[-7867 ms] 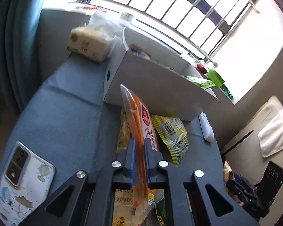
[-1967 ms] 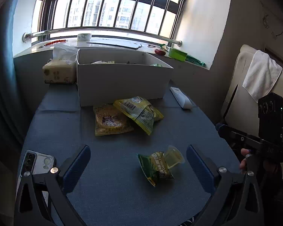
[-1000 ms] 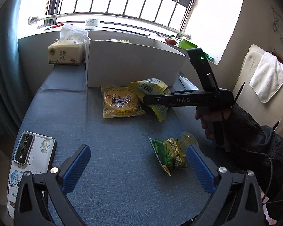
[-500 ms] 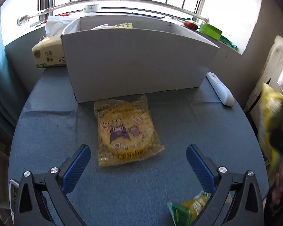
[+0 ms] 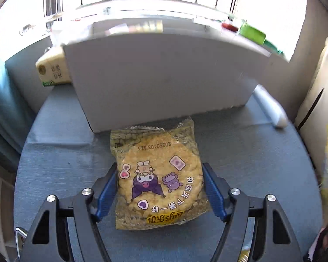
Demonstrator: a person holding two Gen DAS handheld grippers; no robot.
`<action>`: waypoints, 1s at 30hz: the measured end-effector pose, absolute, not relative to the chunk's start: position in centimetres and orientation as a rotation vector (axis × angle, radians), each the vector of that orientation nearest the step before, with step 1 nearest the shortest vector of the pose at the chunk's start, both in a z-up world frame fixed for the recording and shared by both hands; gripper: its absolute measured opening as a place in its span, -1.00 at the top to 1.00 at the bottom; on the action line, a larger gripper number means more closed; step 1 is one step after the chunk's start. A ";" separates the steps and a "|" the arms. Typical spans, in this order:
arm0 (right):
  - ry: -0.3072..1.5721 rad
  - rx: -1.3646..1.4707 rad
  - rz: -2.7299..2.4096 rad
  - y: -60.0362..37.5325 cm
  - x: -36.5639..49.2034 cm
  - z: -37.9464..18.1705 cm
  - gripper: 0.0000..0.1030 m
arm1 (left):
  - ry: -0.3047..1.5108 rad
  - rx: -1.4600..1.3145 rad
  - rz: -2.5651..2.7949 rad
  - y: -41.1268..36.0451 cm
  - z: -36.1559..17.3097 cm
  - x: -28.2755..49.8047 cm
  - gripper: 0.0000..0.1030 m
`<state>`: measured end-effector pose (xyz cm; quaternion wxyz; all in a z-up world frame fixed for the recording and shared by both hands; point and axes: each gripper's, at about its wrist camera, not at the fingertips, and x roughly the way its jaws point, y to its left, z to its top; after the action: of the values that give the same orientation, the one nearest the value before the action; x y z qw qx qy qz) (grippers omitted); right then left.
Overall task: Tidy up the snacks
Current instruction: 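Lower both held bags into the white box and open both tools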
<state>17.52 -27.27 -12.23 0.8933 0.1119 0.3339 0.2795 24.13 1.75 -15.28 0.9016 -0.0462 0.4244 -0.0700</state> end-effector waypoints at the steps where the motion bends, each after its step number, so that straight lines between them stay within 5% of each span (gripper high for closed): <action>1: 0.691 0.238 0.584 -27.2 17.7 -12.1 -0.23 | 0.845 -0.115 -0.166 2.0 -14.2 23.5 -0.48; 13: 0.602 0.246 0.619 -23.0 25.9 -4.5 -0.23 | 0.532 -0.126 -0.233 4.1 -0.7 25.0 -0.49; 23: 0.667 0.209 0.526 -18.0 38.5 -0.7 -0.25 | 0.559 -0.051 -0.135 4.4 0.1 34.8 -0.49; 25: 0.683 0.199 0.496 -17.5 40.4 -0.8 -0.32 | 0.616 -0.048 -0.114 4.7 -0.7 36.5 -0.72; 27: 0.711 0.220 0.473 -17.4 41.9 -1.2 -1.00 | 0.675 -0.099 -0.117 5.6 -1.8 37.3 -1.00; 30: 0.679 0.247 0.435 -18.1 42.1 -1.5 -1.00 | 0.691 -0.124 -0.132 6.2 -3.0 36.6 -1.00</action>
<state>42.08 -18.09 -1.52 0.9125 0.1201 0.3294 0.2110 36.62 6.18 -2.96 0.9369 -0.0605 0.3381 -0.0644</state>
